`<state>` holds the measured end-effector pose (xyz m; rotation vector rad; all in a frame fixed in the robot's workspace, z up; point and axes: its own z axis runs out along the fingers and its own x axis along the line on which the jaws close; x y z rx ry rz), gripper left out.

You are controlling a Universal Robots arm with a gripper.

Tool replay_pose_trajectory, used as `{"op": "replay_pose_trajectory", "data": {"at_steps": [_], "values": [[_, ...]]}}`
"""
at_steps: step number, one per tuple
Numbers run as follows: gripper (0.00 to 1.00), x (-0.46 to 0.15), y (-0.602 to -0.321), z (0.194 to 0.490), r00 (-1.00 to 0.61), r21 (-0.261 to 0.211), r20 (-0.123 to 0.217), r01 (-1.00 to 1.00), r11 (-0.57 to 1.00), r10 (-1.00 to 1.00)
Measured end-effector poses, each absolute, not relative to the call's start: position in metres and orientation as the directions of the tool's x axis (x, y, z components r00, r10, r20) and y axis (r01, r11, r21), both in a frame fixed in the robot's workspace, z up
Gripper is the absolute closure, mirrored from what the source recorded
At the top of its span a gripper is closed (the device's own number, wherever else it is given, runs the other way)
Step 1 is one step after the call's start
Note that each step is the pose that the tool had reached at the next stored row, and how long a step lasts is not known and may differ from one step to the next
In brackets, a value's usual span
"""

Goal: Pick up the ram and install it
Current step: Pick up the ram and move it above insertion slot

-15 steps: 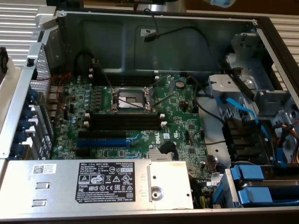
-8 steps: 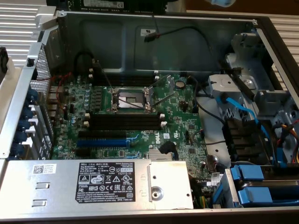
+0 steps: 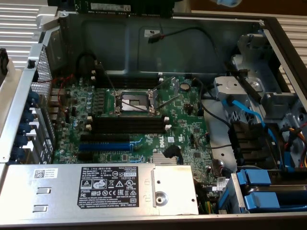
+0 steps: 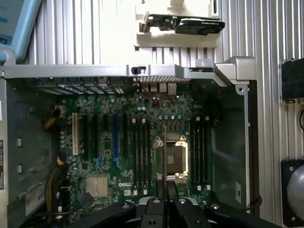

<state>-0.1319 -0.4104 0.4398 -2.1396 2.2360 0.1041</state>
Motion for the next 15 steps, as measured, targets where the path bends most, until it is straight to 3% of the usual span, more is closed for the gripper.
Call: {"op": "replay_pose_trajectory", "data": {"at_steps": [5, 15], "values": [[0.88, -0.132, -0.398, 0.437, -0.045, 0.02, -0.073, -0.999, 0.043, -0.996], [0.88, -0.126, -0.4, 0.427, -0.046, 0.033, -0.065, -0.998, 0.044, -0.997]]}}
